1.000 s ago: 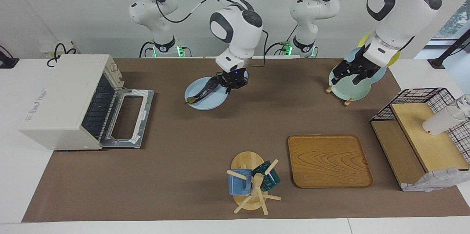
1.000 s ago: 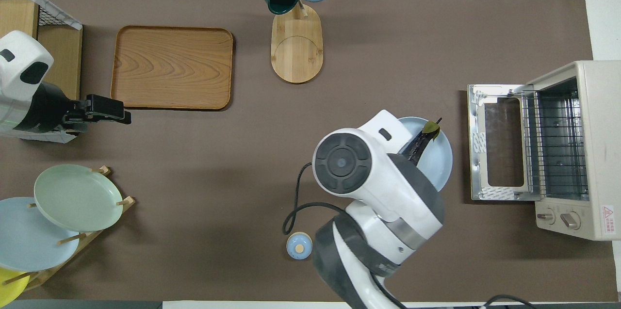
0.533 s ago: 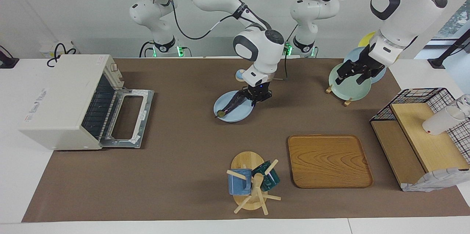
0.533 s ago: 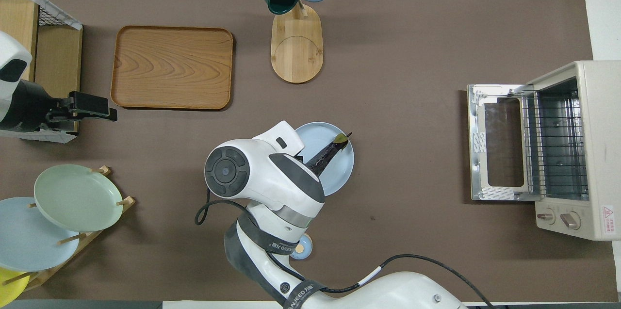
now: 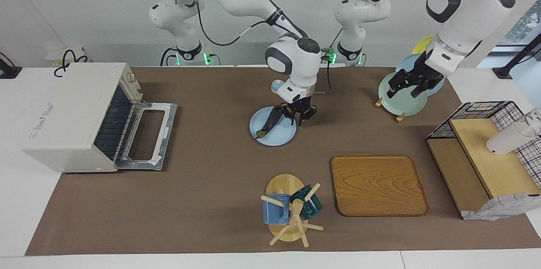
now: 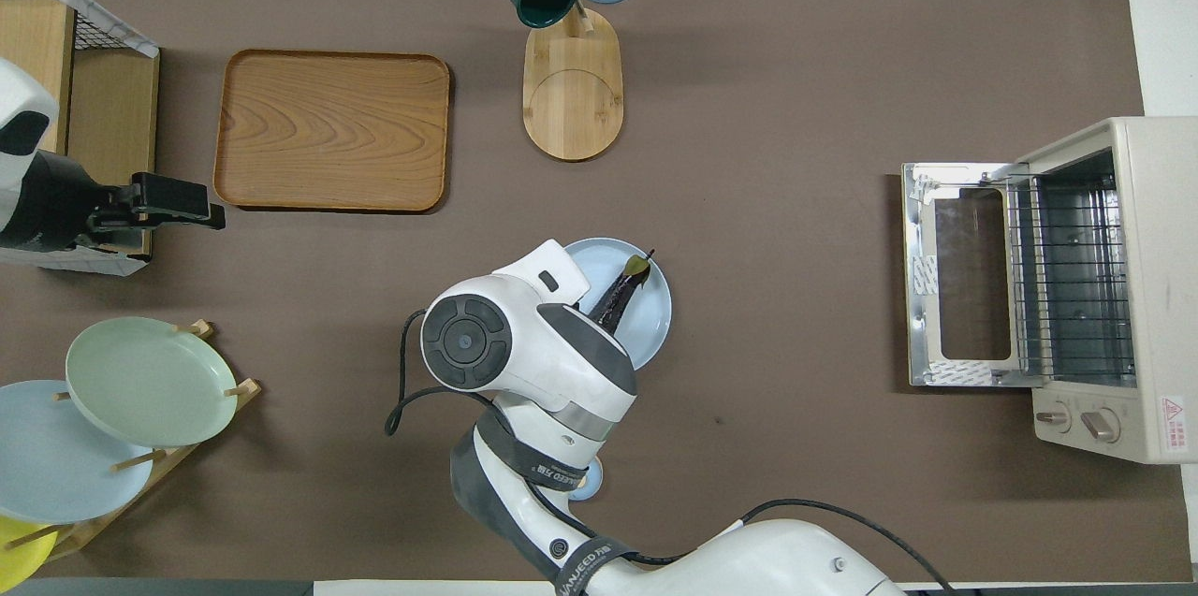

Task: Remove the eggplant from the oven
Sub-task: 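Grasp the eggplant with the left gripper while the right gripper withdraws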

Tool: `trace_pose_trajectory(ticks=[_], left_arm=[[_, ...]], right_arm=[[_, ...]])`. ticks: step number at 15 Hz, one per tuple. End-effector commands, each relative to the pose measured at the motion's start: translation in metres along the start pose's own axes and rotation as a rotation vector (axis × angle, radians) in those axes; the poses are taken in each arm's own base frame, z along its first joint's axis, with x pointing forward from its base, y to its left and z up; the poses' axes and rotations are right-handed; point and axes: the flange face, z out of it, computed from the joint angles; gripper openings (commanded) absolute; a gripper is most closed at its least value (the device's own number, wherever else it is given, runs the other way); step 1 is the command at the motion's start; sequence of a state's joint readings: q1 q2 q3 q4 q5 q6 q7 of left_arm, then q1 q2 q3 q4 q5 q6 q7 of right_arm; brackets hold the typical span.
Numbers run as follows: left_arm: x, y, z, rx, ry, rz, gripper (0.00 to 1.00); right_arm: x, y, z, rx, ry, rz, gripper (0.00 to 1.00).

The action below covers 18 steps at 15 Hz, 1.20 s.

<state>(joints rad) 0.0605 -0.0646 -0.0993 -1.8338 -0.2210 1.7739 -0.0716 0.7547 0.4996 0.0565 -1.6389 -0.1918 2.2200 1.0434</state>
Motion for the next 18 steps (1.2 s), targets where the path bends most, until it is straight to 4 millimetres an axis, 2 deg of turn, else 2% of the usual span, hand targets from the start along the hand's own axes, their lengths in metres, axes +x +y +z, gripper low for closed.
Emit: trace_pose_trajectory(ticks=[1, 2, 3, 5, 6, 7, 9, 11, 13, 14, 16, 18], left_arm=[[-0.003, 0.005, -0.003, -0.01, 0.016, 0.021, 1.0], [-0.002, 0.007, -0.004, -0.011, 0.023, 0.024, 1.0], [-0.002, 0.012, -0.003, -0.011, 0.027, 0.033, 1.0], [-0.005, 0.033, 0.004, -0.011, 0.02, 0.07, 1.0], [-0.008, 0.049, 0.01, -0.011, 0.015, 0.093, 1.0], [-0.008, 0.066, 0.022, -0.018, -0.005, 0.117, 1.0], [-0.018, 0.108, 0.039, -0.021, -0.024, 0.175, 1.0], [-0.026, 0.156, 0.071, -0.02, -0.04, 0.155, 1.0], [-0.044, 0.209, 0.111, -0.017, -0.059, 0.165, 1.0], [-0.055, 0.231, 0.127, -0.013, -0.069, 0.169, 1.0], [-0.082, 0.277, 0.171, 0.039, -0.091, 0.197, 1.0], [-0.097, 0.289, 0.2, 0.059, -0.084, 0.228, 1.0]], right_arm=[[0.016, 0.004, -0.03, -0.023, -0.003, -0.02, 0.34], [0.025, 0.015, -0.044, -0.038, 0.0, -0.006, 0.3], [0.043, 0.039, -0.059, -0.055, 0.0, 0.0, 0.25], [0.062, 0.084, -0.064, -0.113, -0.042, -0.055, 0.09], [0.075, 0.114, -0.058, -0.135, -0.063, -0.049, 0.0], [0.09, 0.15, -0.046, -0.157, -0.087, -0.025, 0.0], [0.103, 0.217, -0.014, -0.185, -0.139, -0.019, 0.0], [0.107, 0.277, 0.016, -0.196, -0.163, -0.009, 0.0], [0.09, 0.304, 0.039, -0.209, -0.151, -0.018, 0.0], [0.09, 0.321, 0.046, -0.222, -0.138, -0.017, 0.0], [0.102, 0.356, 0.051, -0.249, -0.12, -0.019, 0.0], [0.103, 0.375, 0.058, -0.256, -0.138, -0.034, 0.0]])
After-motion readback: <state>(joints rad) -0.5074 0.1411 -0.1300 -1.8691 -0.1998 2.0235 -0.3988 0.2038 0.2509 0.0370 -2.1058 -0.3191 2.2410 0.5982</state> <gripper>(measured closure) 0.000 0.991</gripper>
